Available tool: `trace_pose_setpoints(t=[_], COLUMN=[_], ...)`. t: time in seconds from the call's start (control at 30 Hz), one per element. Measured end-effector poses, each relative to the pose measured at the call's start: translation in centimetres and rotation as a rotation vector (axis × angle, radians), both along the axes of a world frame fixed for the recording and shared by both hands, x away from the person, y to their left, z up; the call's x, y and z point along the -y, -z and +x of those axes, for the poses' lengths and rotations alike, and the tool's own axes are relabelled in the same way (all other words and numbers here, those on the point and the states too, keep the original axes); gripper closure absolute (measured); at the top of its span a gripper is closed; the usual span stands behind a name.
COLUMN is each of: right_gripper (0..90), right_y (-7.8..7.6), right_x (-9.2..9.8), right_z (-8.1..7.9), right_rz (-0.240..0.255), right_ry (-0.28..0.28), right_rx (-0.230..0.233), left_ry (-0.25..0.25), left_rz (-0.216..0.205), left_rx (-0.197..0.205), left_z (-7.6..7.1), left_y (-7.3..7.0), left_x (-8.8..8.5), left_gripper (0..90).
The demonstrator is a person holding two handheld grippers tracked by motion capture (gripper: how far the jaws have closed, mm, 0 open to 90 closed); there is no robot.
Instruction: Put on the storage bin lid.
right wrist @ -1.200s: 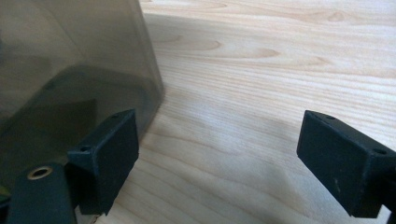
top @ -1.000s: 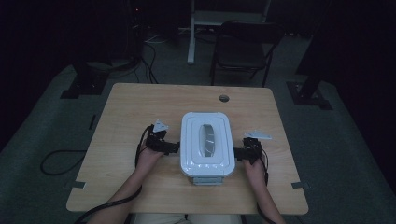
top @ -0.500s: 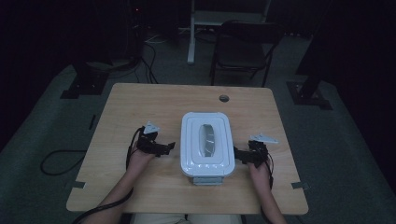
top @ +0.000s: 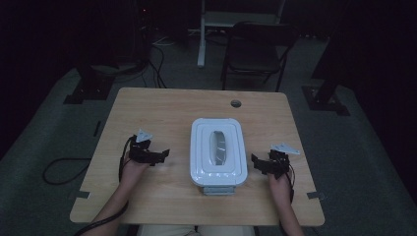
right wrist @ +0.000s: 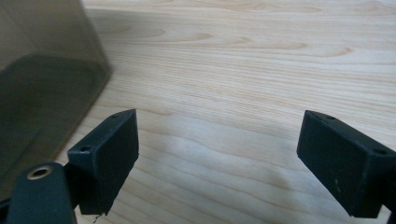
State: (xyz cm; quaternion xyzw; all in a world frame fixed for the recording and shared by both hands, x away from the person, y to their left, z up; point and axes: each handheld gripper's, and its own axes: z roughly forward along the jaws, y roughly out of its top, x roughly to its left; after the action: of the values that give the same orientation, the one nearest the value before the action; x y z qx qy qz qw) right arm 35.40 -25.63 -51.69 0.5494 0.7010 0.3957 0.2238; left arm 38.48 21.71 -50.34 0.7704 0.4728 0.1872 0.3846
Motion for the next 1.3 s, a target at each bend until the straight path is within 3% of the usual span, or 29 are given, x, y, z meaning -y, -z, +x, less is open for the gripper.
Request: trace_pose_setpoints(t=[0.6,1.0,1.3], right_gripper=[12.6,12.5,12.2], right_y=[-0.1,0.1,0.3], right_x=[2.8,4.1,5.0], right_z=[-1.5,-2.8,-4.1], right_rz=[-0.015,-0.001,-0.007], right_ry=[0.093,0.127,0.148], right_rx=[-0.008,-0.007,-0.02], left_ry=[-0.131,-0.209,-0.287], left_rz=[-0.009,-0.013,0.028], left_rx=[-0.026,-0.045,-0.054], left_z=[-2.1,-3.9,-5.3], left_y=[0.6,0.8,0.6], left_x=[-5.7,-8.1,-9.2], left_gripper=[1.9,1.9,1.9])
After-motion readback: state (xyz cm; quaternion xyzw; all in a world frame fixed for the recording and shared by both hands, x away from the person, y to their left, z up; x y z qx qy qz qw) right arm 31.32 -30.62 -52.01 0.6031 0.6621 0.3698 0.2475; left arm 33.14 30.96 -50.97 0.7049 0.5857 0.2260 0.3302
